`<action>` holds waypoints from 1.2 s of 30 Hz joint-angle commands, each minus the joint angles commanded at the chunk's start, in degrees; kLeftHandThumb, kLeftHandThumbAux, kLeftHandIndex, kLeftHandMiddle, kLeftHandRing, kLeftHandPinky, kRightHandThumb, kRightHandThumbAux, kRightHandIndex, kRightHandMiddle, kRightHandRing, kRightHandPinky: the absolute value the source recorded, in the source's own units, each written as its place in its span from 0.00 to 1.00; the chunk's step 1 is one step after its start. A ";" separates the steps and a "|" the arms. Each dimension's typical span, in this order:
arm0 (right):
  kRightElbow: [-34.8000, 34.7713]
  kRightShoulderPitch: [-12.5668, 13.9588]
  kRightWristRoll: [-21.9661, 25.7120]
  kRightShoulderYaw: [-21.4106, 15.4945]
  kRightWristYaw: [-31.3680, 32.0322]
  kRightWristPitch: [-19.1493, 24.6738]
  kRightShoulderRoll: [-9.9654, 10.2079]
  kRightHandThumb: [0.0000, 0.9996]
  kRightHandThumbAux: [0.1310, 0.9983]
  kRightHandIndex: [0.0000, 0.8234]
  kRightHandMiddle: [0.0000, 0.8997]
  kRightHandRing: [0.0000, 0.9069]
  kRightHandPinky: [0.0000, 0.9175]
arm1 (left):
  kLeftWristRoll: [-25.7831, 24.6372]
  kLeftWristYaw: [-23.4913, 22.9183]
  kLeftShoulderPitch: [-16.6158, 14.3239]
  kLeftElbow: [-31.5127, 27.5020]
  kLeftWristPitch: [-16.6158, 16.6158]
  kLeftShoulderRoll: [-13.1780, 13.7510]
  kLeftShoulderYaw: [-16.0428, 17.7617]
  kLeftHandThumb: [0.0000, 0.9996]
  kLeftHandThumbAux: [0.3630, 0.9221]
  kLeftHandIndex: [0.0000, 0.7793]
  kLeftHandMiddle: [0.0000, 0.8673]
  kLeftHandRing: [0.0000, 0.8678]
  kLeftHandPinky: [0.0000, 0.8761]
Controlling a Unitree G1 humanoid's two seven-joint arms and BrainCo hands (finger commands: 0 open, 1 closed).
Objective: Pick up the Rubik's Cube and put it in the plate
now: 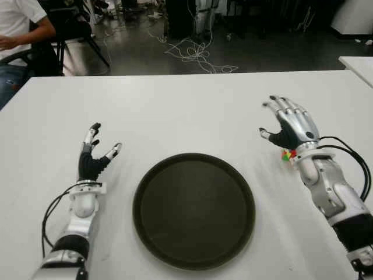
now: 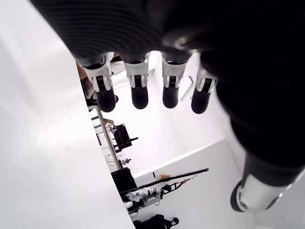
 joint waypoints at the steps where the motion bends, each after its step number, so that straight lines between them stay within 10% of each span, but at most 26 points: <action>1: -0.17 0.05 0.00 -0.11 0.16 0.24 -0.07 0.40 0.53 0.00 0.00 0.00 0.00 | -0.05 -0.10 -0.01 0.02 -0.01 -0.01 0.01 0.42 0.54 0.06 0.08 0.04 0.00; 36: 2.99 -1.59 0.78 -1.35 5.35 3.21 -2.92 0.22 0.41 0.00 0.00 0.00 0.00 | -1.05 -2.40 0.13 -0.18 -0.16 0.14 0.39 0.43 0.57 0.04 0.08 0.04 0.00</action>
